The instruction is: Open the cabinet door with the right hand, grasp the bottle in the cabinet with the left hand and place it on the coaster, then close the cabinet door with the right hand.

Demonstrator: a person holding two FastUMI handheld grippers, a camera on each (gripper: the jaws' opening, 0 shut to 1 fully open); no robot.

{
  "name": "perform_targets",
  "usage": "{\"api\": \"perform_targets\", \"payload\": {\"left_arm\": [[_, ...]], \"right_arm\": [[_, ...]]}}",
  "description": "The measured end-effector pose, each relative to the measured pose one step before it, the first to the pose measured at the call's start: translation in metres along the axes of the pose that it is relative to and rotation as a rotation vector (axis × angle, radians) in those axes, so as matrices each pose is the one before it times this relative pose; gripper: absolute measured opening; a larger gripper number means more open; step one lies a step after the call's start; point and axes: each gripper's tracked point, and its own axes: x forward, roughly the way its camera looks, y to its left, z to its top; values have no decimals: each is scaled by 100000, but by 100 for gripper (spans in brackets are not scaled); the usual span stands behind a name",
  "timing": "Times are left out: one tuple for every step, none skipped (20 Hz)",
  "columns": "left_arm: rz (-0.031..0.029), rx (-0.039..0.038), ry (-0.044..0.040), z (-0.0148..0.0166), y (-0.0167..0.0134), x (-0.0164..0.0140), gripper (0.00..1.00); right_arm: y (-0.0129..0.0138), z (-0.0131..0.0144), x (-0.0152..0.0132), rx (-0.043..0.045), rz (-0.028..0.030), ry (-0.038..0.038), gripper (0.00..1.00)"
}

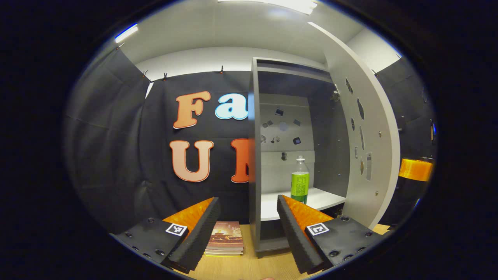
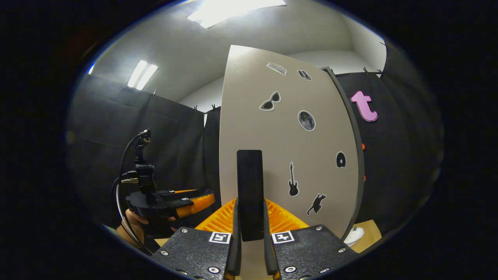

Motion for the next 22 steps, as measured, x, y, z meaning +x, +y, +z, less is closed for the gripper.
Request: {"api": "perform_targets", "payload": {"left_arm": [[-1764,166,207,-218,-1344,399,92],[-1757,-105,451,-336,-1278,499,100],[-1990,-195,683,-256,-1247,651,96],[-1537,-271,424,-124,-1031,660,92],[-1373,-501,259,-87,-1032,597,92],[-1312,-697,297,-232,-987,634,99],[-1446,-802,235,-148,-949,860,99],[-1382,-536,584,-142,-837,1009,99],[-1093,-537,975,-386,-843,1047,99],[-1608,-228,877,-426,-699,985,95],[-1359,160,911,-172,-766,1147,92],[-958,797,1249,-285,-757,1045,92],[-615,725,1270,-252,-500,1224,92],[67,347,1215,-372,-242,988,96],[565,28,1557,-449,-235,1157,96],[1115,-29,1565,-495,13,1240,96],[827,-76,1780,-604,-89,1251,92],[301,-552,1681,-687,-57,1360,92],[707,-642,1047,-450,150,1201,96],[746,-536,-85,-289,292,537,100],[-1489,-925,455,-102,-151,904,93],[-1382,-2620,1723,-465,-101,1209,92]], "right_arm": [[-124,115,-331,628,29,-696,24],[-179,71,-261,659,-268,-511,24],[-164,112,-216,-74,-675,-436,24],[-204,101,-93,-586,-964,-396,24],[-209,97,-129,-1097,-1061,-595,24],[-276,80,-155,-882,-1082,-789,24],[-178,121,-125,-388,-926,-654,24],[-184,-2,52,-636,-488,-528,24],[-151,103,-131,-645,-531,-364,24],[-279,73,-74,-1044,-411,-406,23],[-173,97,-40,-831,-533,-426,23],[-80,14,-38,-1021,-450,-246,23],[-24,112,-19,-754,-311,-381,23],[-41,12,41,-78,-124,-265,23],[75,-63,164,276,193,-159,23],[38,20,-18,697,251,-181,23],[-80,58,-26,282,122,-543,22],[-90,-59,37,144,6,-140,23],[-164,-148,-4,-54,-58,252,22],[-137,-273,-38,-31,194,546,22],[-248,-171,-3,308,54,213,22],[-142,-246,50,394,199,363,22]]}}
